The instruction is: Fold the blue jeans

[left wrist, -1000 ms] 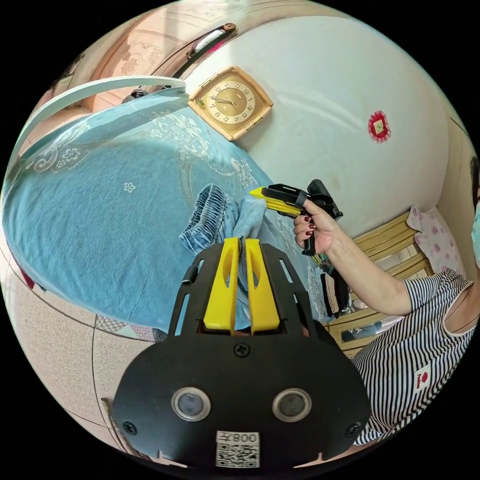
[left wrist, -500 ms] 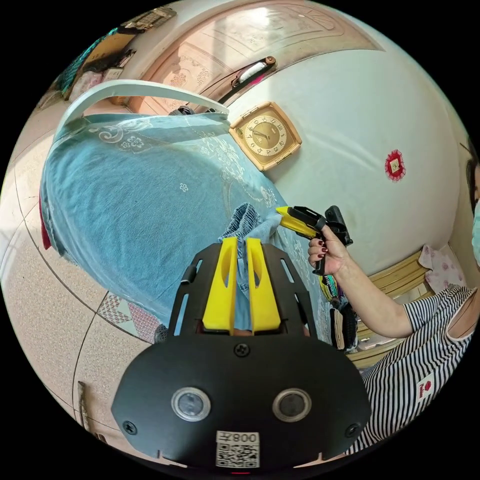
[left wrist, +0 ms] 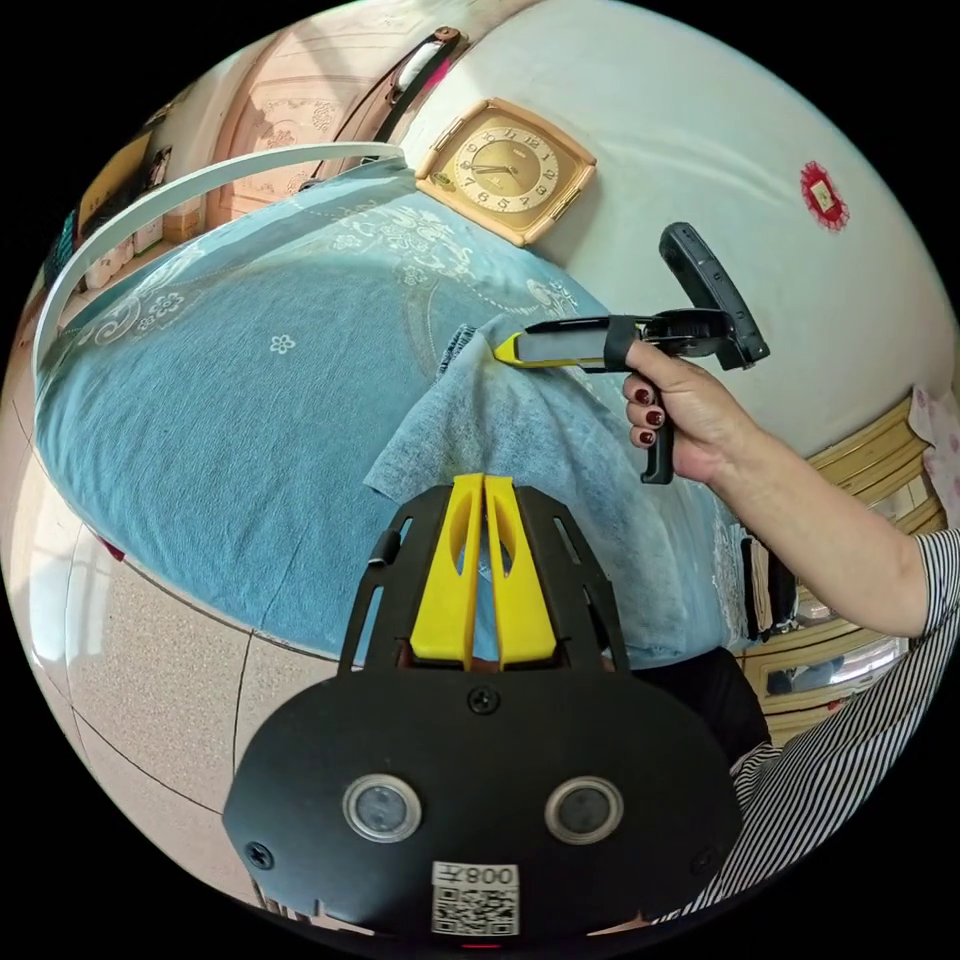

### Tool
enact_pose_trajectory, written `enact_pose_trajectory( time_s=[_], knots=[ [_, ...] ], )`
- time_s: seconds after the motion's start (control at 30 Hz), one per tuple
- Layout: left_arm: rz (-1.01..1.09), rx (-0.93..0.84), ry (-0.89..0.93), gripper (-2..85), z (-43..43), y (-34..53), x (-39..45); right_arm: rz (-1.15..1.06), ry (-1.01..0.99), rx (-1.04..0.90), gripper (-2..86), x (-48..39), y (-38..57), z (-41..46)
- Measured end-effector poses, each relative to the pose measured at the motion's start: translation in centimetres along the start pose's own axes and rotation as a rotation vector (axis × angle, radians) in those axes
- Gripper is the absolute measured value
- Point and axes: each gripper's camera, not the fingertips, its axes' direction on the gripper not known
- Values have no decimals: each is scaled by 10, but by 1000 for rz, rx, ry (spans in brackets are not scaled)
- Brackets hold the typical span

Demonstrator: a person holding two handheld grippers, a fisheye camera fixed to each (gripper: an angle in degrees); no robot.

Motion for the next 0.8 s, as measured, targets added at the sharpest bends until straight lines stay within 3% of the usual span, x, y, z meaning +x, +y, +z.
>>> enact_pose_trajectory(
  time_s=[0.5,0.67,0.8],
  knots=[
    [67,-35,-94,1,0,-8,22,-113,74,-55,-1,-24,-33,48],
    [82,-52,-116,1,-6,-4,35,-68,13,119,0,-8,-8,19],
    [101,-61,-133,1,-4,-2,43,27,-6,94,0,17,-6,31]
  ],
)
